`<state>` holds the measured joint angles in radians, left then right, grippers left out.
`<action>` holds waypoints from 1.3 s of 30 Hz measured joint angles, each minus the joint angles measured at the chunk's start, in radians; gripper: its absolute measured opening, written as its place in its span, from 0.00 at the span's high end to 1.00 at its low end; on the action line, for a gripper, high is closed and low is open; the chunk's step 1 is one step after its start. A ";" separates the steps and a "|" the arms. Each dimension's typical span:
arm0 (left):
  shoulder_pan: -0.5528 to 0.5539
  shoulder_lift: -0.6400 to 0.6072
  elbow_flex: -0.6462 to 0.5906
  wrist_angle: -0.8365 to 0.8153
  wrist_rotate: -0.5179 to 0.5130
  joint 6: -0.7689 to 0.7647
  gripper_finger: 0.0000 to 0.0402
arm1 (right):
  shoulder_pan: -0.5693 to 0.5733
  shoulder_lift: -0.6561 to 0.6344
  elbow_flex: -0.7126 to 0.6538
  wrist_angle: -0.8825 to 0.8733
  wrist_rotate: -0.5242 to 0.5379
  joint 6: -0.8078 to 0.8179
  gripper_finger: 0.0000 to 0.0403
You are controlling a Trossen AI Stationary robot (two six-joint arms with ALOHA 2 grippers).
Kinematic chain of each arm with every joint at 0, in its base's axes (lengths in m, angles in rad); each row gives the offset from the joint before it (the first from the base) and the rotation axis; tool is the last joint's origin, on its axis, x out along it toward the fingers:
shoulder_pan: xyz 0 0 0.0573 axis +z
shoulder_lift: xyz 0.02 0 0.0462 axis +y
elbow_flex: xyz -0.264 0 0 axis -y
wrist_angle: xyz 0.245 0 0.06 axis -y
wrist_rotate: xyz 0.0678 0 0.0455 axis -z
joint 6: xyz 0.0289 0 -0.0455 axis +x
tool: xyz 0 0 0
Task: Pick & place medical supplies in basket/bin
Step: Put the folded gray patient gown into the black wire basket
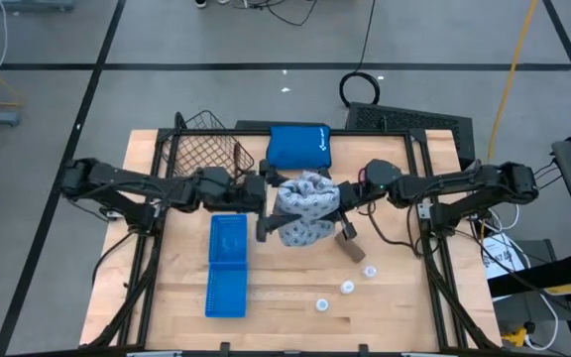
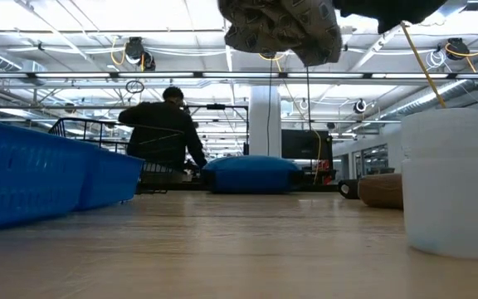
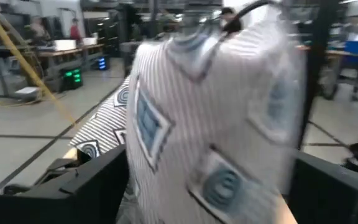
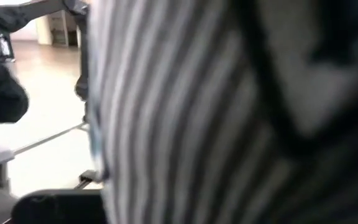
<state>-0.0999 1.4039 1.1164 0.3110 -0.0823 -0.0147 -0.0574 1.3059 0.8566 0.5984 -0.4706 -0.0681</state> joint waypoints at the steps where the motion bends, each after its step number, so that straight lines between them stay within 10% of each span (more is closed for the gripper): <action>1: 0.005 0.014 0.007 0.000 0.000 0.008 0.04 | 0.000 0.010 0.000 0.019 0.002 0.002 0.90; 13: 0.046 0.065 0.037 0.036 0.090 0.018 0.14 | 0.000 0.034 0.000 0.041 -0.003 0.022 0.90; 28: 0.047 0.065 0.037 0.052 0.144 0.052 0.89 | 0.000 0.034 0.000 0.015 0.021 0.032 0.89; 39: 0.055 -0.086 -0.008 -0.060 -0.114 0.059 0.89 | -0.044 -0.130 0.001 -0.221 0.138 0.081 0.33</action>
<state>-0.0453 1.3174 1.1087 0.2509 -0.1959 0.0441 -0.1014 1.1761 0.8574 0.3777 -0.3324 0.0129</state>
